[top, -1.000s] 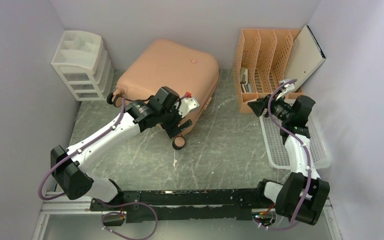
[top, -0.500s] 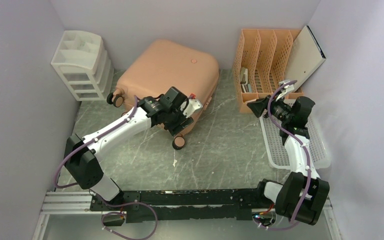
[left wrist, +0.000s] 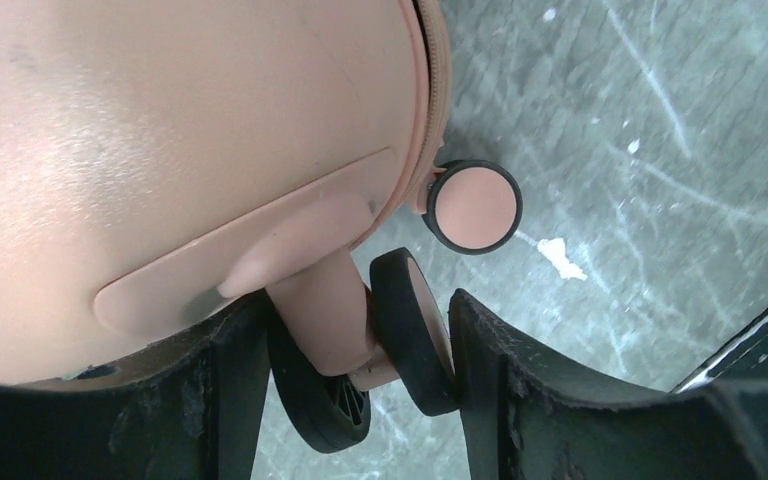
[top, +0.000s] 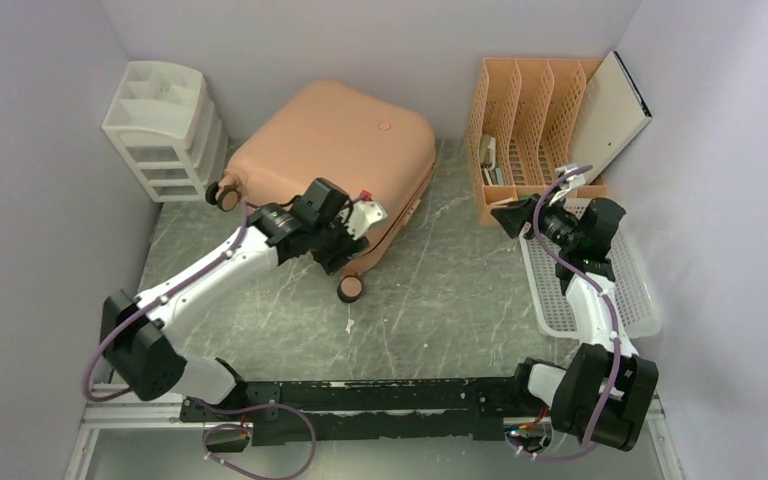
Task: Open, take out, and arrange the luggage
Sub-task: Adjust the luggage at the center of the board.
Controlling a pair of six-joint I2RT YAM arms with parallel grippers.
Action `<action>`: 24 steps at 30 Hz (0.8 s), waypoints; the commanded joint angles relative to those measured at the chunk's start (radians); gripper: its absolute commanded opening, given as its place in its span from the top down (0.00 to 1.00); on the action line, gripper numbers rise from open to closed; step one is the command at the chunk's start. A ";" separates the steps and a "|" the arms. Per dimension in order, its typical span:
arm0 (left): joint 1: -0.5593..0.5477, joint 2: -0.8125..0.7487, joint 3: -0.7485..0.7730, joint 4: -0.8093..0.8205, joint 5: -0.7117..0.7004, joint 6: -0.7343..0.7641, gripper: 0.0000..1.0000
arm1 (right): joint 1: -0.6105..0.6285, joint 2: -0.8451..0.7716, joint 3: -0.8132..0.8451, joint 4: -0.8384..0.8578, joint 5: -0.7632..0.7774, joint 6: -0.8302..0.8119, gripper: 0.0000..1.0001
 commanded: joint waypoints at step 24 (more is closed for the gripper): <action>0.189 -0.634 -0.177 -0.180 0.042 0.304 0.40 | 0.592 0.355 0.142 0.173 0.684 -0.453 0.32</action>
